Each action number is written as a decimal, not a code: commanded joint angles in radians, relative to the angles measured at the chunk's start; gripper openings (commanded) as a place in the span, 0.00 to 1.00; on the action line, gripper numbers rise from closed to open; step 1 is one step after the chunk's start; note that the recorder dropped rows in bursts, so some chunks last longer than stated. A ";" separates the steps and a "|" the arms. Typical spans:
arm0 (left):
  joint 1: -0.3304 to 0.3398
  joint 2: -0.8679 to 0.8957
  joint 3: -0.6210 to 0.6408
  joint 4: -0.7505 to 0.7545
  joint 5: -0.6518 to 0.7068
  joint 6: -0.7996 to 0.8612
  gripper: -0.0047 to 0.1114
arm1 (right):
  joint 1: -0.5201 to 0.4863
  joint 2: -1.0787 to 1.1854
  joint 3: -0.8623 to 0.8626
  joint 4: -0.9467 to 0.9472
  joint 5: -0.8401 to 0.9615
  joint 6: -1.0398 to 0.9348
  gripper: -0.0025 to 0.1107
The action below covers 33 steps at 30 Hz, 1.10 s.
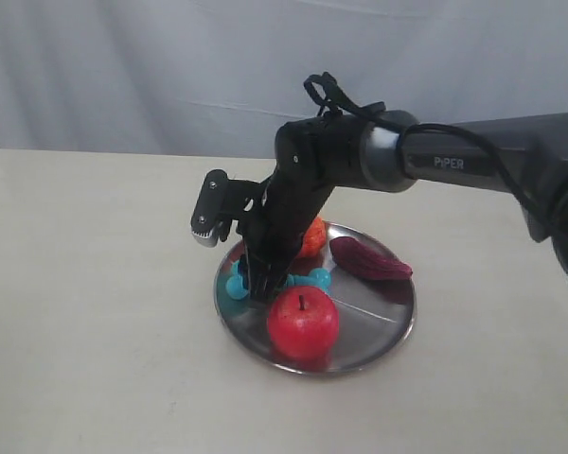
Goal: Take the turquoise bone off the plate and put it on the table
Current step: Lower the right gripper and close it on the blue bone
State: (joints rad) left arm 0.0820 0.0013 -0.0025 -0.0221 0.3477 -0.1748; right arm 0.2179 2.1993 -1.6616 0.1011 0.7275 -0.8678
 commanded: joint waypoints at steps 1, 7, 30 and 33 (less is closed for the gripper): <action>0.001 -0.001 0.003 0.000 -0.005 -0.002 0.04 | -0.029 0.018 -0.007 0.002 -0.003 0.018 0.46; 0.001 -0.001 0.003 0.000 -0.005 -0.002 0.04 | -0.031 0.047 -0.007 0.002 0.000 0.016 0.46; 0.001 -0.001 0.003 0.000 -0.005 -0.002 0.04 | -0.037 0.068 -0.007 0.002 -0.019 0.016 0.46; 0.001 -0.001 0.003 0.000 -0.005 -0.002 0.04 | -0.037 0.068 -0.007 0.002 -0.019 0.022 0.46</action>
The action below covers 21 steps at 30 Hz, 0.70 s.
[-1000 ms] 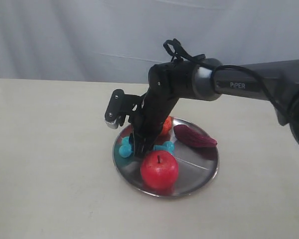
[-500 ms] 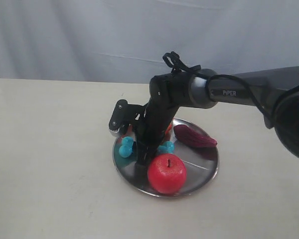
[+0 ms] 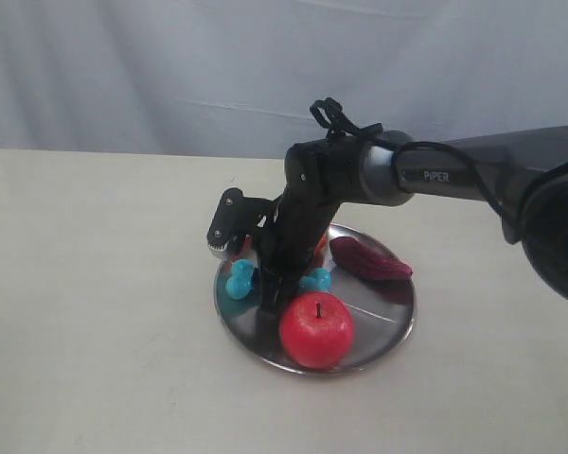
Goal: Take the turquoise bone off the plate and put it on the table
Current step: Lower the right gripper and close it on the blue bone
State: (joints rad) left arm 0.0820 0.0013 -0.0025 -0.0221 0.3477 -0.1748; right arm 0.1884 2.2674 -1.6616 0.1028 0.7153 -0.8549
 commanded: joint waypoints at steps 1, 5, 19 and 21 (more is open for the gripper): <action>0.001 -0.001 0.003 0.000 -0.005 -0.002 0.04 | -0.008 0.000 -0.007 0.000 -0.007 0.009 0.45; 0.001 -0.001 0.003 0.000 -0.005 -0.002 0.04 | -0.008 0.000 -0.007 0.000 -0.009 0.009 0.29; 0.001 -0.001 0.003 0.000 -0.005 -0.002 0.04 | -0.008 -0.038 -0.013 0.000 -0.027 0.025 0.02; 0.001 -0.001 0.003 0.000 -0.005 -0.002 0.04 | -0.008 -0.064 -0.013 0.000 -0.027 0.025 0.02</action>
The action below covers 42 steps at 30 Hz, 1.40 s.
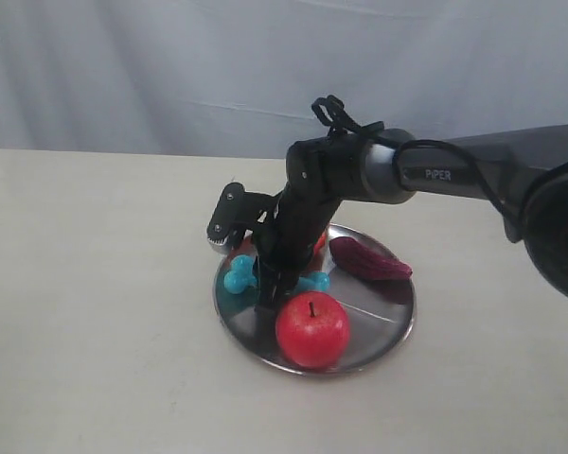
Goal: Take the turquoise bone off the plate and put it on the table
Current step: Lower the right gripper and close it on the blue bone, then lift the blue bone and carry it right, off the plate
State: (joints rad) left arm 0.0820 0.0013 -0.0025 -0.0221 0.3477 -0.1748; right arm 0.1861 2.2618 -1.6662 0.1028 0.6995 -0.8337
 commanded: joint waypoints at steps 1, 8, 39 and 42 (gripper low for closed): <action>0.001 -0.001 0.003 0.000 -0.005 -0.002 0.04 | -0.005 -0.081 -0.009 0.000 -0.011 0.004 0.02; 0.001 -0.001 0.003 0.000 -0.005 -0.002 0.04 | -0.005 -0.235 -0.009 0.000 -0.005 0.125 0.02; 0.001 -0.001 0.003 0.000 -0.005 -0.002 0.04 | -0.319 -0.467 0.085 -0.103 0.349 0.822 0.02; 0.001 -0.001 0.003 0.000 -0.005 -0.002 0.04 | -0.349 -0.467 0.170 -0.108 0.268 0.843 0.02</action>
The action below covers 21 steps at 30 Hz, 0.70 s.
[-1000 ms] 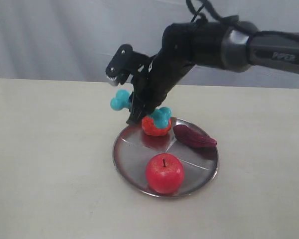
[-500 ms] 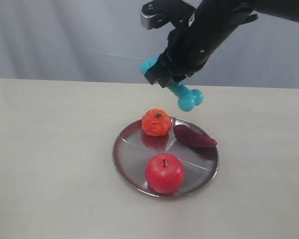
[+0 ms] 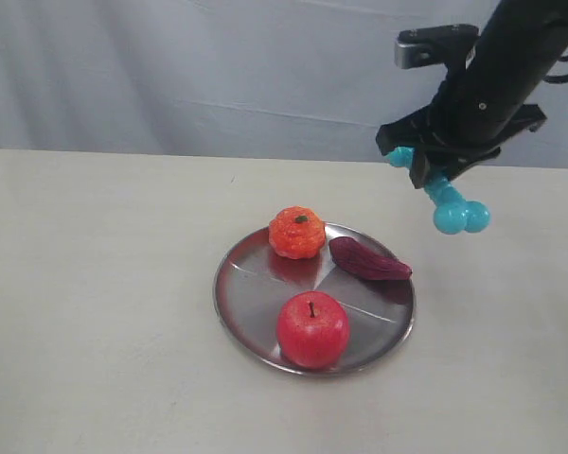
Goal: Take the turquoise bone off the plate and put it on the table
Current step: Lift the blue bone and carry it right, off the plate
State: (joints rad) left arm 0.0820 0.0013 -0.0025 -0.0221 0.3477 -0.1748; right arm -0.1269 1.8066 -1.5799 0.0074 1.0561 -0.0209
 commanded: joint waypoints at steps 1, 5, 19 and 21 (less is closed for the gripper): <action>0.001 -0.001 0.003 0.000 -0.005 -0.002 0.04 | -0.045 -0.012 0.112 -0.013 -0.122 0.041 0.02; 0.001 -0.001 0.003 0.000 -0.005 -0.002 0.04 | -0.081 -0.010 0.214 -0.017 -0.253 0.089 0.02; 0.001 -0.001 0.003 0.000 -0.005 -0.002 0.04 | -0.126 0.057 0.361 -0.122 -0.477 0.178 0.02; 0.001 -0.001 0.003 0.000 -0.005 -0.002 0.04 | -0.126 0.090 0.361 -0.122 -0.489 0.178 0.02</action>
State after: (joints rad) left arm 0.0820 0.0013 -0.0025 -0.0221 0.3477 -0.1748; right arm -0.2461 1.8598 -1.2204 -0.0983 0.5965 0.1520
